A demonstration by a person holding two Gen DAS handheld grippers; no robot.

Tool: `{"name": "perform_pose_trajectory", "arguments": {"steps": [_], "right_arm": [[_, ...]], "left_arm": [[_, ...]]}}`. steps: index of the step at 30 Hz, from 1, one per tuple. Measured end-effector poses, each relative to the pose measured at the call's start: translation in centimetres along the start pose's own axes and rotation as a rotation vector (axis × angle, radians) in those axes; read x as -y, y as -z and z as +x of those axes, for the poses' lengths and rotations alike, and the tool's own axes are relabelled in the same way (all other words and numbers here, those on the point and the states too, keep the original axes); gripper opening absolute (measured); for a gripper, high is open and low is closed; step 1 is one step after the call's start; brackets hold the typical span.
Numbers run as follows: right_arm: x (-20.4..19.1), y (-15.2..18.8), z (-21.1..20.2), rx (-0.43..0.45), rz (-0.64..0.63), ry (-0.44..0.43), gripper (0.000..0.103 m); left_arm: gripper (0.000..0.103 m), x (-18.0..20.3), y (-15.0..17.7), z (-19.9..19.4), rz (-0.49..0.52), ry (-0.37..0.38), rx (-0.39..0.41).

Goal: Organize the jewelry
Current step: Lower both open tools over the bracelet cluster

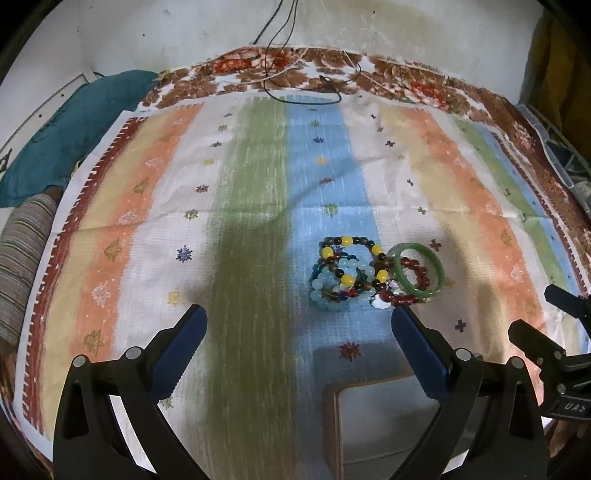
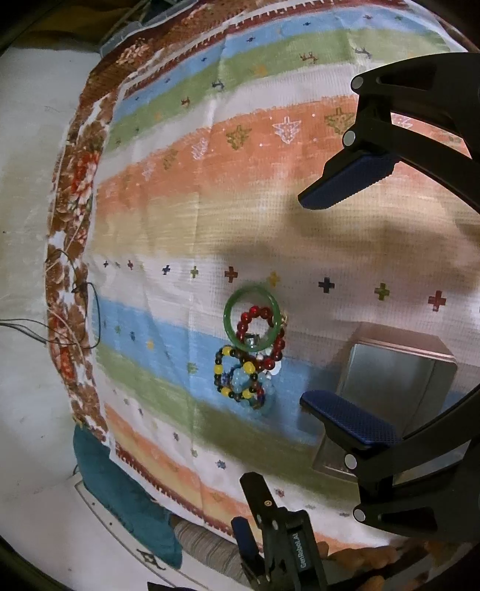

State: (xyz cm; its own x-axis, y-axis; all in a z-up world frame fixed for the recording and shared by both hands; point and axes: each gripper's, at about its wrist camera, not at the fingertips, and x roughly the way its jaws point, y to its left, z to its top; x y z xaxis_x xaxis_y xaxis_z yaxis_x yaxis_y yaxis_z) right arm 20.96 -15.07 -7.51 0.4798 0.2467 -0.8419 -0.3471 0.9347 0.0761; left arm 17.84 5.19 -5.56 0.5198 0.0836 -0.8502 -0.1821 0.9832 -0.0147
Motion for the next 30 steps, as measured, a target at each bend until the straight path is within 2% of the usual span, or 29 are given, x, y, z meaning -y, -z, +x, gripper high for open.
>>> {"name": "perform_pose_trajectory", "arguments": {"steps": [9,17,30], "right_arm": [[0.6,-1.0,2.7,-0.030,0.009,0.034,0.099],[0.8,-1.7,4.9,-0.061,0.034,0.013,0.099],[2.1,-2.6,8.2,-0.117,0.112,0.005,0.099]], "left_arm": [[0.097,0.4,-1.3,2.6,0.000,-0.008,-0.008],[0.097,0.2,-2.1,5.1,0.001,-0.009,-0.035],[0.097,-0.4,-3.6,8.6,-0.033,0.039,-0.088]]}}
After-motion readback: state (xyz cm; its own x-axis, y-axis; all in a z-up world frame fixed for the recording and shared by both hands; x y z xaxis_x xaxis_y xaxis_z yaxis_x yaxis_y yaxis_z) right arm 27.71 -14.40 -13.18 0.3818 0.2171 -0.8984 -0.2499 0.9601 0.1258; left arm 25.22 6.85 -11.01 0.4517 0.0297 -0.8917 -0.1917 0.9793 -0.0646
